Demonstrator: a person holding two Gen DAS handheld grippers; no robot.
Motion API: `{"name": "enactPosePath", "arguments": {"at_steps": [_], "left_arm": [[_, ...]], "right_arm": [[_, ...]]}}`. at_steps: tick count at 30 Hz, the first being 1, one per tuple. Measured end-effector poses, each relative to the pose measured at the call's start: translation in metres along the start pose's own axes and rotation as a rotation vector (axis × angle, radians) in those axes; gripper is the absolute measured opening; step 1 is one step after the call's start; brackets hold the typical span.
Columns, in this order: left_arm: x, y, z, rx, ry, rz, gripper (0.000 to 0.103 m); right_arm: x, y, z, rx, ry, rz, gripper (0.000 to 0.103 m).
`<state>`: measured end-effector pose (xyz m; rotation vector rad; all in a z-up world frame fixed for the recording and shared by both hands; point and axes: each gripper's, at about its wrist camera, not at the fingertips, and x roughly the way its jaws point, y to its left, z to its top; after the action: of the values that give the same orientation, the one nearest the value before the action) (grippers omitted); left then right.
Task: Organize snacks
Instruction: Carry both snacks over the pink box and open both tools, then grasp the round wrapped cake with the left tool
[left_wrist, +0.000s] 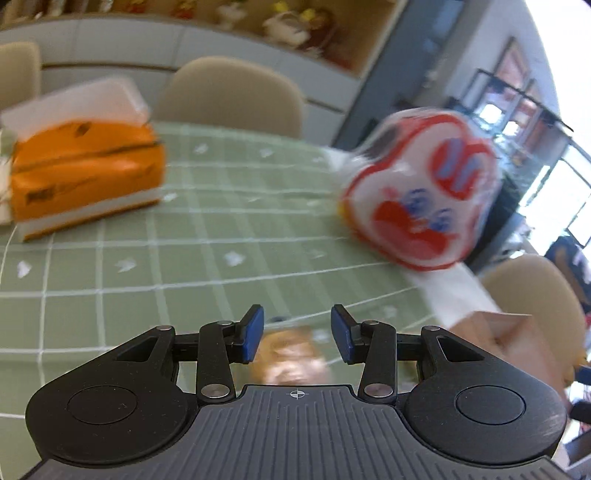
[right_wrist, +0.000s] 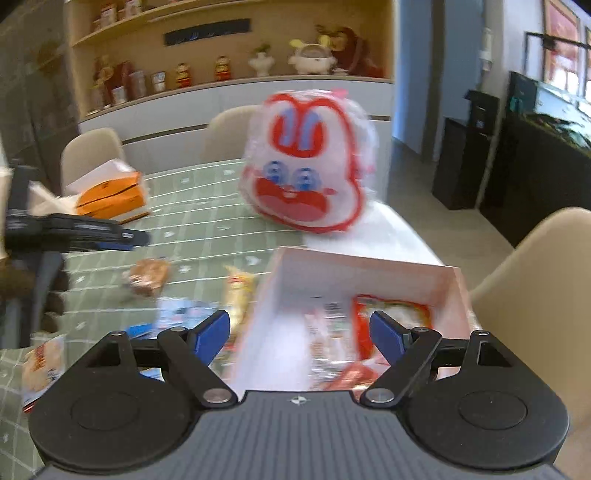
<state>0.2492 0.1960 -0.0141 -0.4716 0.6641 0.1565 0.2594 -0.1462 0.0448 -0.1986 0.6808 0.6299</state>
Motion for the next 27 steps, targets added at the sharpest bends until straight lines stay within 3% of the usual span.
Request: {"name": "enactPosePath", "arguments": {"at_steps": [7, 12, 15, 19, 23, 27], "left_arm": [[0.012, -0.004, -0.006, 0.016, 0.013, 0.005, 0.045], [0.015, -0.031, -0.023, 0.233, 0.046, 0.044, 0.047], [0.011, -0.036, -0.034, 0.312, 0.030, 0.062, 0.048], [0.010, -0.035, -0.033, 0.257, 0.050, 0.064, 0.049], [0.022, -0.046, -0.030, 0.227, 0.084, 0.098, 0.062], [0.036, -0.062, -0.034, 0.305, 0.097, 0.184, 0.068]], "right_arm": [[0.009, 0.065, -0.004, -0.092, 0.058, 0.087, 0.083], [0.014, 0.089, -0.003, -0.129, 0.066, 0.078, 0.083], [0.012, 0.088, -0.004, -0.115, 0.073, 0.067, 0.083], [0.012, 0.081, -0.007, -0.080, 0.076, 0.059, 0.083], [0.016, 0.082, -0.011, -0.052, 0.086, 0.053, 0.083], [0.010, 0.083, -0.018, -0.053, 0.080, 0.050, 0.083]]}}
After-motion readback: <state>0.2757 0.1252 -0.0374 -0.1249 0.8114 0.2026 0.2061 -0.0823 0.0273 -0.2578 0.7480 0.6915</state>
